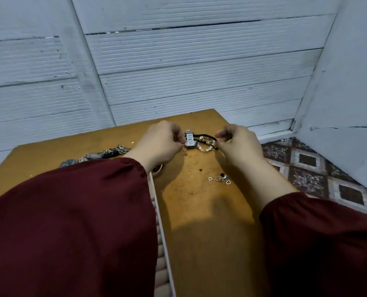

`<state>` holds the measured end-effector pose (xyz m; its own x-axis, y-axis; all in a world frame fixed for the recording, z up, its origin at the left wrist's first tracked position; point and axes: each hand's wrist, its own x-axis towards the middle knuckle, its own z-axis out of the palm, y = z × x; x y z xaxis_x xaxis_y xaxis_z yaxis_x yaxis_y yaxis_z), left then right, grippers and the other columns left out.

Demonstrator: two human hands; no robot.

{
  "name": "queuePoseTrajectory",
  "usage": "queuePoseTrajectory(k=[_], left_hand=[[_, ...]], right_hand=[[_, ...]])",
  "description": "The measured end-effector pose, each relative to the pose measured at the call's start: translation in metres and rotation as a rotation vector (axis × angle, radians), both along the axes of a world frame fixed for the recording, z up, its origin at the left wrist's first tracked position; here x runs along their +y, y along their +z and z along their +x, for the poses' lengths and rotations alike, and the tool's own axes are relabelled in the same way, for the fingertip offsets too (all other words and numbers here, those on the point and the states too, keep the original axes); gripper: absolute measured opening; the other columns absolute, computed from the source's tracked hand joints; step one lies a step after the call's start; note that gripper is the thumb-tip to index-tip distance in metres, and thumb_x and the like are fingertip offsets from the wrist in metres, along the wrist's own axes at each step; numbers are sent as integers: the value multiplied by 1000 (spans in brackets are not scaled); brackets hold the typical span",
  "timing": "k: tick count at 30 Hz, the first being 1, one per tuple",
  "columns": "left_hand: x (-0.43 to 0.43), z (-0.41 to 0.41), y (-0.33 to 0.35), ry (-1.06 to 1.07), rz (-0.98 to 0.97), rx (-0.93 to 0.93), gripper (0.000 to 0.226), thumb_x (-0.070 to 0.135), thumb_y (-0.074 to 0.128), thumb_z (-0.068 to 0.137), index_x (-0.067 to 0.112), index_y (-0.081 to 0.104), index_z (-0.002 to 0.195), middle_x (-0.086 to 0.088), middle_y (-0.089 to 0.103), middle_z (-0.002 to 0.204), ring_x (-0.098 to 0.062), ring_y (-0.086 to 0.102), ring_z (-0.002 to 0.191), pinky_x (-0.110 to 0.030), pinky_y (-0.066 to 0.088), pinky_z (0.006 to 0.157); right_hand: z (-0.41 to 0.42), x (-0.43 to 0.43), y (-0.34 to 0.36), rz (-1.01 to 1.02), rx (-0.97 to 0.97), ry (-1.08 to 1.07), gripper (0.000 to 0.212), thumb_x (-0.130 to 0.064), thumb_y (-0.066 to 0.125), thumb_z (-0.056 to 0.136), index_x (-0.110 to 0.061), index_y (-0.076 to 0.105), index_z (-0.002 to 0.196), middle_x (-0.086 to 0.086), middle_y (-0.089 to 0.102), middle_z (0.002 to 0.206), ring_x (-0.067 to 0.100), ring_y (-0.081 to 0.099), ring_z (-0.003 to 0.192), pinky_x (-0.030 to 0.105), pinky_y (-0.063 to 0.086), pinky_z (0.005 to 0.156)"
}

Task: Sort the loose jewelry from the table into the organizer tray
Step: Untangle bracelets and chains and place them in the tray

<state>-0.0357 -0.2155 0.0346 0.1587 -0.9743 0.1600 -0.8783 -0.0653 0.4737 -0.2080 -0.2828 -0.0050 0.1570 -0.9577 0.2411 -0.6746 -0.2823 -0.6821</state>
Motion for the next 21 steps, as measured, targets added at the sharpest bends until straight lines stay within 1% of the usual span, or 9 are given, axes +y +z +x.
queuePoseTrajectory(k=[2, 3, 5, 7, 11, 14, 17, 21], left_hand=[[-8, 1, -3, 6, 8, 1, 16, 6, 63, 83, 21, 67, 81, 3, 66, 81, -18, 64, 81, -31, 52, 78], [-11, 2, -6, 10, 12, 3, 16, 6, 63, 83, 21, 67, 80, 3, 66, 81, -19, 64, 82, -32, 52, 79], [-17, 5, -10, 16, 22, 0, 15, 6, 62, 83, 19, 68, 82, 3, 66, 81, -20, 64, 83, -33, 52, 80], [-20, 8, -13, 26, 28, -4, 14, 5, 62, 83, 18, 69, 84, 3, 66, 82, -19, 64, 84, -33, 52, 80], [-26, 16, -19, 60, 32, -3, 18, 5, 60, 83, 20, 69, 85, 2, 68, 83, -17, 64, 83, -30, 51, 75], [-29, 19, -23, 77, 26, 2, 17, 6, 61, 84, 20, 69, 87, 2, 68, 85, -15, 64, 81, -24, 45, 69], [-31, 21, -25, 72, 19, 20, 18, 5, 60, 85, 20, 69, 87, 2, 68, 85, -13, 64, 80, -23, 45, 66], [-30, 24, -29, 89, 2, 43, 18, 4, 60, 86, 20, 69, 84, 3, 68, 84, -5, 61, 72, -20, 42, 60]], right_hand=[[5, -6, -3, -10, 128, 32, 13, -21, 61, 86, -31, 67, 91, -9, 66, 92, 17, 60, 92, 27, 43, 69], [7, -8, -5, -29, 206, 52, 14, -25, 61, 87, -32, 69, 95, -7, 66, 96, 19, 59, 96, 27, 42, 70], [11, -13, -12, -91, 353, 84, 16, -32, 62, 88, -35, 69, 101, -2, 62, 103, 23, 56, 104, 31, 42, 78], [14, -15, -16, -120, 429, 93, 17, -37, 62, 88, -37, 69, 104, 0, 58, 106, 25, 53, 108, 35, 42, 85], [16, -20, -17, -124, 459, 93, 19, -38, 62, 89, -39, 68, 107, 3, 54, 112, 26, 49, 112, 36, 38, 89], [16, -19, -17, -119, 459, 92, 17, -38, 62, 89, -37, 69, 104, 3, 53, 113, 27, 47, 114, 36, 37, 91], [15, -19, -17, -122, 453, 97, 15, -37, 62, 89, -35, 69, 102, 4, 52, 113, 27, 47, 113, 36, 36, 91], [14, -19, -17, -120, 453, 102, 16, -39, 58, 91, -32, 66, 102, 3, 50, 112, 26, 46, 112, 36, 35, 90]])
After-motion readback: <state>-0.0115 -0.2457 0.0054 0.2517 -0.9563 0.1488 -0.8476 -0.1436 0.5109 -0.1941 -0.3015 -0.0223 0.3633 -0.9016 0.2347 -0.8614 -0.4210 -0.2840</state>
